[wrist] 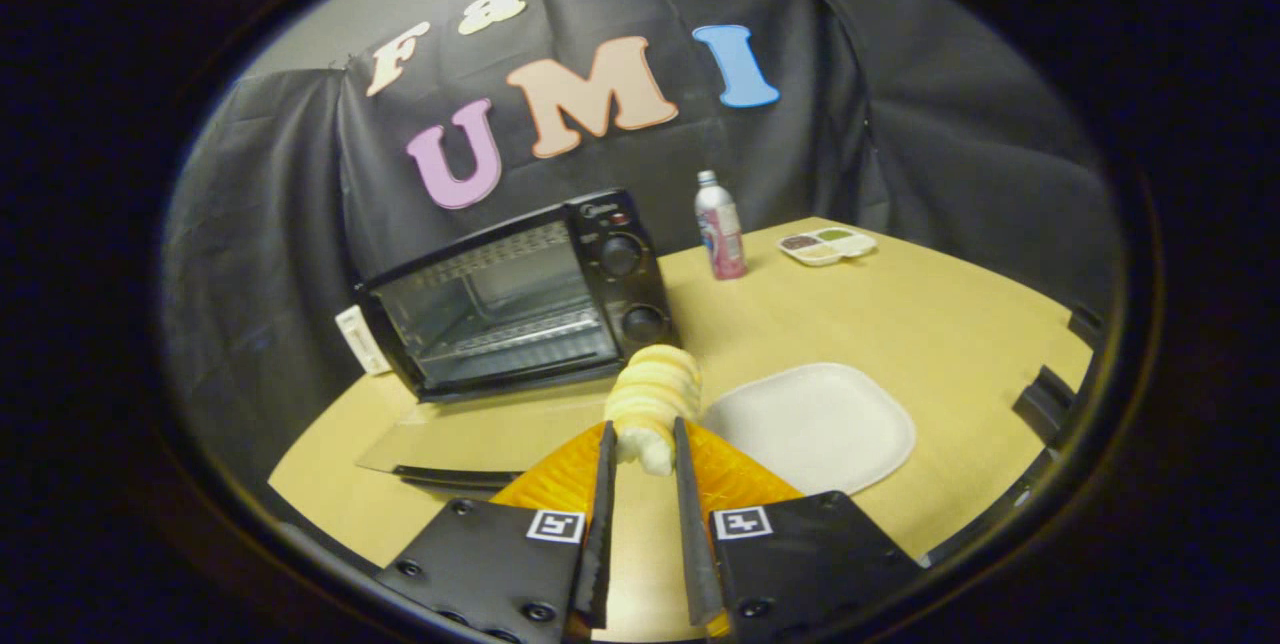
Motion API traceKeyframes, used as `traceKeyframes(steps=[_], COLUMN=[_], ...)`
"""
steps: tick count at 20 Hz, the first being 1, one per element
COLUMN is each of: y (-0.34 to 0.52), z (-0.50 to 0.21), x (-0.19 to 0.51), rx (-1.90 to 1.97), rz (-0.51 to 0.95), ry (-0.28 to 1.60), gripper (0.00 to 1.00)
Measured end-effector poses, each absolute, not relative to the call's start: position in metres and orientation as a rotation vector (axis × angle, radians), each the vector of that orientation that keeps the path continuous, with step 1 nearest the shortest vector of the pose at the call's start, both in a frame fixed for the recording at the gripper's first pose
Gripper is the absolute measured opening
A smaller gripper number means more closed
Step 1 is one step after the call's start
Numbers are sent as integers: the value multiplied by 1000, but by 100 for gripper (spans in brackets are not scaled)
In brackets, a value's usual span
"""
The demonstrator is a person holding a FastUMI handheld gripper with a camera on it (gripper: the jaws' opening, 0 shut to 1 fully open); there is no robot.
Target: Open the toaster oven, put the food inside, and close the toaster oven door.
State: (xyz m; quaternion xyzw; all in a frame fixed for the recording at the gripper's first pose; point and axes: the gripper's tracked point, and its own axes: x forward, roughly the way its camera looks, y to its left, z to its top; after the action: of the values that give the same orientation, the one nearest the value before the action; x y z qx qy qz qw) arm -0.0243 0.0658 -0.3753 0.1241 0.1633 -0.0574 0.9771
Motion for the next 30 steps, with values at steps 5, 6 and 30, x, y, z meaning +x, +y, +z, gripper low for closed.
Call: traceKeyframes(steps=[5,6,30], y=[137,145,169], z=[-353,-352,-378], x=[18,29,196], rx=[436,468,615], rz=[26,29,-74], ry=[244,234,292], gripper=[32,32,44])
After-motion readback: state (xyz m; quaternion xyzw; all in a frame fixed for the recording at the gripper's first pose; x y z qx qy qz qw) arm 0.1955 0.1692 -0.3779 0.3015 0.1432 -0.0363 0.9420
